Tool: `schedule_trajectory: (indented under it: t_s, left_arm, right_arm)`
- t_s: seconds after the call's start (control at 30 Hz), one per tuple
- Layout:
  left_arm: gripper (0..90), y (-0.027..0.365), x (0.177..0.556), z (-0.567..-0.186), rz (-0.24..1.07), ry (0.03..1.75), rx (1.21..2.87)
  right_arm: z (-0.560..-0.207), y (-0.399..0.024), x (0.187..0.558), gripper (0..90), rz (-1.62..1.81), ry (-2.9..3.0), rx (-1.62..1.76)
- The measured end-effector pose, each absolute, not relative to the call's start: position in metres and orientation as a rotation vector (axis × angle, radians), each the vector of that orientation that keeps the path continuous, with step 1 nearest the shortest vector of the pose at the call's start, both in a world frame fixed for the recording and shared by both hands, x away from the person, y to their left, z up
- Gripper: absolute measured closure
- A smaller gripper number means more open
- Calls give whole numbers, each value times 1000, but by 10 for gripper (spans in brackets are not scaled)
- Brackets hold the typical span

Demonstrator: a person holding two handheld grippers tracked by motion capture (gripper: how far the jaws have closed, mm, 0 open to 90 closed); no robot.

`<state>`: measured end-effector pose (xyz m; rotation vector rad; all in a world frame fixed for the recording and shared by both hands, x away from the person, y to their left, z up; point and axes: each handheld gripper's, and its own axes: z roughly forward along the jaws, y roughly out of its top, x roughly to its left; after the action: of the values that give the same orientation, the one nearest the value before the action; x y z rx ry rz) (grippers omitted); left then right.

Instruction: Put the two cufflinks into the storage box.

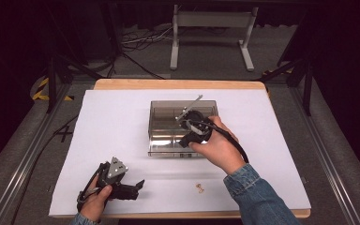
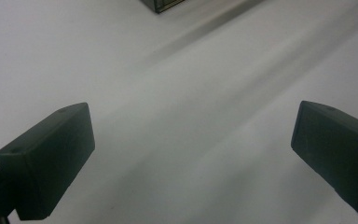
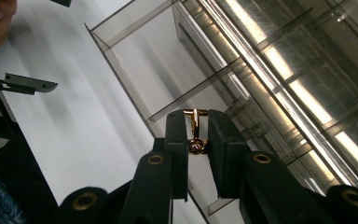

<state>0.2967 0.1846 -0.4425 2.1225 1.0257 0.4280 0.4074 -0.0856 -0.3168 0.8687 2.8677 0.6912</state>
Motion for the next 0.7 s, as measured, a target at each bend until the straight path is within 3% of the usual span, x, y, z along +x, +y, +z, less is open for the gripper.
schedule_trajectory:
  t_s: [0.7]
  left_arm:
    - [1,184,296,-443,428,1022,2119]
  right_arm:
    - [-335,-79,412,780,647,2899,889]
